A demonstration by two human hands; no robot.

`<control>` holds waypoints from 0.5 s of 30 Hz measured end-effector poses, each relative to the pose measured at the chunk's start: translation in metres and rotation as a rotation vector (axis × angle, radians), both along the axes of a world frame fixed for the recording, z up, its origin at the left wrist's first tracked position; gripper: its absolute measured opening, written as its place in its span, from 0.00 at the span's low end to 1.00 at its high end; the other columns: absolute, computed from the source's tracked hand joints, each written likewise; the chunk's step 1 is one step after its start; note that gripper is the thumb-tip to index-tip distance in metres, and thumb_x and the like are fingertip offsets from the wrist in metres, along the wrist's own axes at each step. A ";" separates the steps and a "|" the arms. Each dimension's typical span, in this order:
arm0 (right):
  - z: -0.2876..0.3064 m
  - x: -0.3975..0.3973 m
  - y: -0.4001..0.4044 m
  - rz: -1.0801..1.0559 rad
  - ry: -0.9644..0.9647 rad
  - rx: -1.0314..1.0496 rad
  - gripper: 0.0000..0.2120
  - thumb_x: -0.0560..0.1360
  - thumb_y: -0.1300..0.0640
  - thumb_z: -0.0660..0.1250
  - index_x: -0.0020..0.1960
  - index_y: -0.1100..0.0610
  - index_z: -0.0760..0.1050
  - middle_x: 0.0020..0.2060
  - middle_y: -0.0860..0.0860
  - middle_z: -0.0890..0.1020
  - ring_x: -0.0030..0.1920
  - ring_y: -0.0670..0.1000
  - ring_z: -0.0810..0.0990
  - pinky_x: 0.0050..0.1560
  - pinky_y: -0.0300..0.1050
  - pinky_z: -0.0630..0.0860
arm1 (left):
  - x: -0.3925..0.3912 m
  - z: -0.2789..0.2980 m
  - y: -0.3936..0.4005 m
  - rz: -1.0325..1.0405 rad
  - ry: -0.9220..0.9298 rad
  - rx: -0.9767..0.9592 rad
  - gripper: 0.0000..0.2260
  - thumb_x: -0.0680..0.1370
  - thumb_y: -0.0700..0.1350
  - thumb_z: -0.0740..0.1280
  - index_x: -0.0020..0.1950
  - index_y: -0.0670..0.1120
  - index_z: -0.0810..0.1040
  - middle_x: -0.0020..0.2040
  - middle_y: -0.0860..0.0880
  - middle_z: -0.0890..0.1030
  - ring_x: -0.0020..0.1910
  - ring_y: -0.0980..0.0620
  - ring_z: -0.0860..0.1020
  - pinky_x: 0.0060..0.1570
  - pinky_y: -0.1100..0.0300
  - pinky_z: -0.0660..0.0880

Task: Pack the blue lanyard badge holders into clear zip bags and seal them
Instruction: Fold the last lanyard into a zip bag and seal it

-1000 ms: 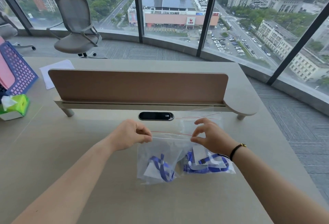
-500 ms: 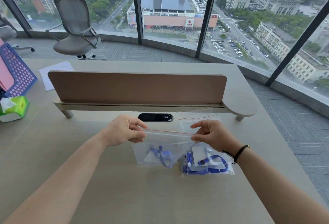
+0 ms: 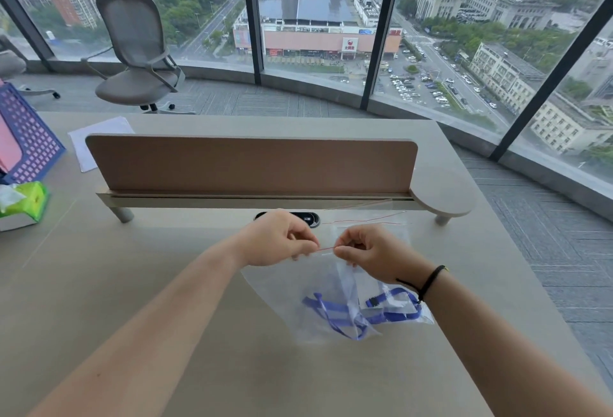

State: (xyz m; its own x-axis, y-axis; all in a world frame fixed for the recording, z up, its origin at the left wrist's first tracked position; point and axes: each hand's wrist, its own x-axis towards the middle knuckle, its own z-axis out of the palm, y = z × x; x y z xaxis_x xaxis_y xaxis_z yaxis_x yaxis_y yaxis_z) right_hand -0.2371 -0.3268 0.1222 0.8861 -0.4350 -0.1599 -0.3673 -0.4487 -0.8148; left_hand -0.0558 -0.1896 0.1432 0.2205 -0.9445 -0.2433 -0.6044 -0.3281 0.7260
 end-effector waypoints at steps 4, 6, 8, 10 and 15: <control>0.001 0.001 0.003 -0.025 -0.026 0.011 0.07 0.77 0.58 0.69 0.42 0.50 0.78 0.34 0.45 0.81 0.31 0.38 0.77 0.39 0.35 0.77 | -0.014 -0.003 -0.011 0.016 0.018 -0.043 0.04 0.77 0.48 0.73 0.48 0.50 0.87 0.41 0.45 0.85 0.34 0.58 0.76 0.37 0.67 0.73; 0.000 -0.001 0.003 -0.044 -0.043 0.029 0.04 0.77 0.59 0.70 0.43 0.53 0.80 0.34 0.47 0.81 0.32 0.39 0.77 0.40 0.38 0.79 | -0.015 -0.004 -0.012 0.025 0.040 -0.044 0.03 0.76 0.48 0.74 0.47 0.51 0.87 0.42 0.45 0.86 0.35 0.58 0.76 0.37 0.67 0.74; -0.001 -0.004 0.002 -0.067 -0.069 0.054 0.02 0.76 0.60 0.71 0.45 0.58 0.81 0.34 0.48 0.82 0.32 0.41 0.78 0.41 0.41 0.80 | -0.016 -0.004 -0.013 0.031 0.039 -0.045 0.03 0.76 0.48 0.75 0.47 0.51 0.87 0.43 0.47 0.86 0.37 0.58 0.78 0.40 0.65 0.75; -0.003 -0.007 0.002 -0.097 -0.086 0.086 0.03 0.75 0.59 0.72 0.46 0.59 0.82 0.34 0.49 0.83 0.33 0.43 0.78 0.42 0.42 0.80 | -0.017 -0.004 -0.013 0.034 0.041 -0.051 0.02 0.75 0.47 0.75 0.46 0.50 0.87 0.42 0.49 0.86 0.36 0.61 0.78 0.40 0.67 0.75; -0.006 -0.009 0.000 -0.117 -0.052 0.058 0.07 0.74 0.53 0.73 0.43 0.56 0.84 0.33 0.53 0.84 0.34 0.47 0.79 0.41 0.43 0.80 | -0.021 -0.005 -0.014 0.029 0.035 -0.099 0.01 0.75 0.45 0.76 0.45 0.48 0.87 0.38 0.52 0.84 0.30 0.66 0.74 0.36 0.73 0.70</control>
